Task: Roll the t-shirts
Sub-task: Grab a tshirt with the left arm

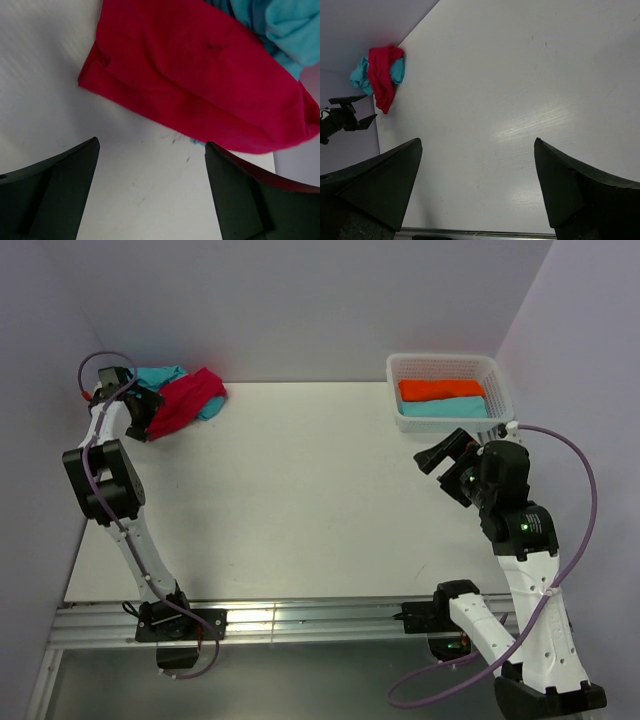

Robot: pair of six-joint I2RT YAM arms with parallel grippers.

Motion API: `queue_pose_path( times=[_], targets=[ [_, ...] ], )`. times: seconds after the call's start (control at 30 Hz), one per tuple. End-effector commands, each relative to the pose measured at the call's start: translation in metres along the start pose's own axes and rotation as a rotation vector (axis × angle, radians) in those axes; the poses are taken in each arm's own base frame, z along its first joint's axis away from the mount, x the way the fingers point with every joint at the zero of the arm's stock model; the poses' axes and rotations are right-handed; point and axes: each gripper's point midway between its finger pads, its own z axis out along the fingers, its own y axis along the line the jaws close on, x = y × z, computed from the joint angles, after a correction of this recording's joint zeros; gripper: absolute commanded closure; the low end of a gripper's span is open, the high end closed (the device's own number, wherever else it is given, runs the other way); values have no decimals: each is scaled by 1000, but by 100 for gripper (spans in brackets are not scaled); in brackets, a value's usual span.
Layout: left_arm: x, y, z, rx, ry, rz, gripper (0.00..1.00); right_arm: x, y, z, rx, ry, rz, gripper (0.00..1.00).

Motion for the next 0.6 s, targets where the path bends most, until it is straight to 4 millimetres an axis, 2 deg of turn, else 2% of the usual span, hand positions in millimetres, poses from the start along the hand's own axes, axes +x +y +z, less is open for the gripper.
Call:
queue_pose_path(
  times=[0.0,0.13,0.27,0.37,0.47,0.57],
  targets=[
    [-27,-28,10,64,-72,-22,9,-12,11,-11,-29,-50,27,0],
    [-24,-35,39,108,-57,-28,9,-11,9,-9,-31,-60,76,0],
    [-25,-29,71,81,-47,-52,13,-13,8,-10,-23,-73,96,0],
    [-26,-27,85,87,-52,-71,15,-15,7,-12,-12,-85,111,0],
    [-29,-33,94,128,-73,-77,14,-15,7,-13,-21,-97,131,0],
    [-28,-32,108,135,-67,-85,21,-12,7,-13,-35,-93,152,0]
  ],
)
